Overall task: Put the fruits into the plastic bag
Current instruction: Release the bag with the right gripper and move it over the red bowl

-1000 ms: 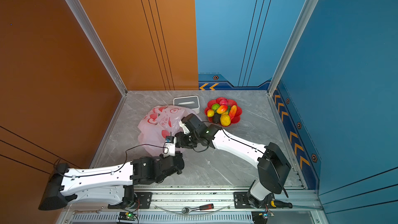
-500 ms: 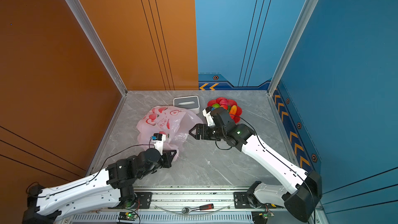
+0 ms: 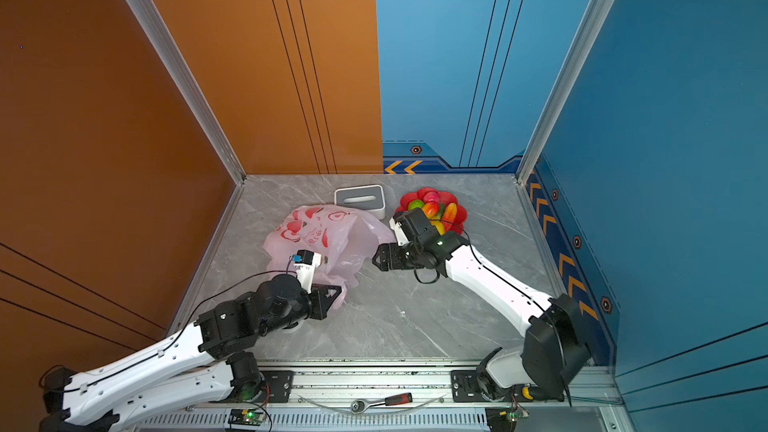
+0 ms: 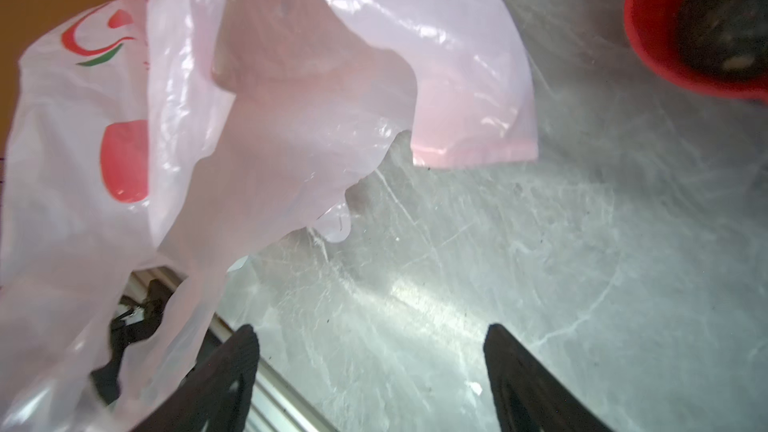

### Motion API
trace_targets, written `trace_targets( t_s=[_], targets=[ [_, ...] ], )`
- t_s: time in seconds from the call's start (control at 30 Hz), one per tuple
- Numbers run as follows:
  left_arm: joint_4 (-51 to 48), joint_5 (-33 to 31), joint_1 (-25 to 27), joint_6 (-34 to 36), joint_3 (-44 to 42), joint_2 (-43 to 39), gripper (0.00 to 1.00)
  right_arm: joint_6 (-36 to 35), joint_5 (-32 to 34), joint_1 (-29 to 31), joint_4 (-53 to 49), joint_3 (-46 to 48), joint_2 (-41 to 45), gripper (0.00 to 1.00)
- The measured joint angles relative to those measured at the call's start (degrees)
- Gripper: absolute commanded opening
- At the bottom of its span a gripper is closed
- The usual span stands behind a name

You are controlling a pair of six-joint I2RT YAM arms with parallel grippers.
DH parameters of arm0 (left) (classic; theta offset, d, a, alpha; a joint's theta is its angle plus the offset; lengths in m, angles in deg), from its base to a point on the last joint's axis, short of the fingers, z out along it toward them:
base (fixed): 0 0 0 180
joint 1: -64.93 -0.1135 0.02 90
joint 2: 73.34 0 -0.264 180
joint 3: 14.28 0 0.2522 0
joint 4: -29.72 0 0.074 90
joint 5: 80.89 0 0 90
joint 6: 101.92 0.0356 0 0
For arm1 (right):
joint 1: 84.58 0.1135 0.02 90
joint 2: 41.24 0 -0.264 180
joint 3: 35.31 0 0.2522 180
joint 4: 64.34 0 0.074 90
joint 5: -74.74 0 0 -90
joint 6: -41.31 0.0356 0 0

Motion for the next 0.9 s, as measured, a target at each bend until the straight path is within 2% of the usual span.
trace_targets(
  t_s=[0.23,0.37,0.57,0.67,0.7,0.77,0.8,0.9],
  targets=[
    [-0.6,1.7,-2.2,0.9,0.0,-2.4,0.00,-5.2,9.4,-1.8,-0.9,-13.4,-16.3,0.79],
    [-0.4,2.1,-3.8,0.9,0.0,-5.2,0.00,-6.3,13.6,-3.4,-2.1,-18.6,-21.0,0.81],
    [3.3,2.4,-4.5,0.8,-1.3,-5.0,0.00,-5.7,12.6,-5.9,-5.5,-19.5,-16.7,0.87],
    [5.9,2.4,-4.6,0.8,-2.0,-3.7,0.00,-5.4,10.4,-7.4,-7.5,-19.2,-10.3,0.88],
    [6.6,2.4,-4.6,0.8,-2.2,-3.2,0.00,-5.4,10.0,-8.2,-8.4,-19.1,-8.3,0.95],
    [8.1,2.5,-4.7,0.8,-2.5,-2.5,0.00,-5.7,9.8,-9.9,-9.9,-19.1,-5.2,0.96],
    [8.8,2.6,-4.8,0.8,-2.6,-2.3,0.00,-5.9,9.9,-10.8,-10.6,-19.1,-4.4,0.99],
    [11.2,3.2,-5.4,0.8,-2.6,-1.3,0.00,-7.2,10.6,-13.6,-13.2,-19.1,-5.4,1.00]
  ],
)
